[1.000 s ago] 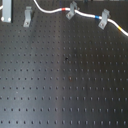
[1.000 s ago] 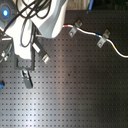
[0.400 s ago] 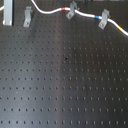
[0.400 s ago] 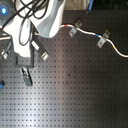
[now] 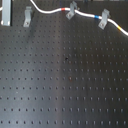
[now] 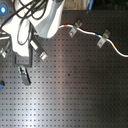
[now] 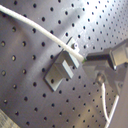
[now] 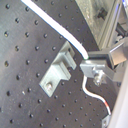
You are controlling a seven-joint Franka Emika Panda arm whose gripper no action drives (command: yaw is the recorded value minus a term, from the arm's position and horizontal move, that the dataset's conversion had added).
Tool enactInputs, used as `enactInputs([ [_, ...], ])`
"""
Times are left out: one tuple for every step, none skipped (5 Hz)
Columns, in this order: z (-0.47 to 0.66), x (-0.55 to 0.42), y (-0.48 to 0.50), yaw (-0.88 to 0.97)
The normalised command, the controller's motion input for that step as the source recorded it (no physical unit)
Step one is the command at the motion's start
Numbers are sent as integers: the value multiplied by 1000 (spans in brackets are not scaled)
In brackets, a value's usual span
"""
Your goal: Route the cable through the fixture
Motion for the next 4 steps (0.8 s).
enactInputs([
  [392, -232, 163, 37],
  [322, -113, 278, 0],
  [196, -125, 110, 17],
  [251, -249, 26, 0],
])
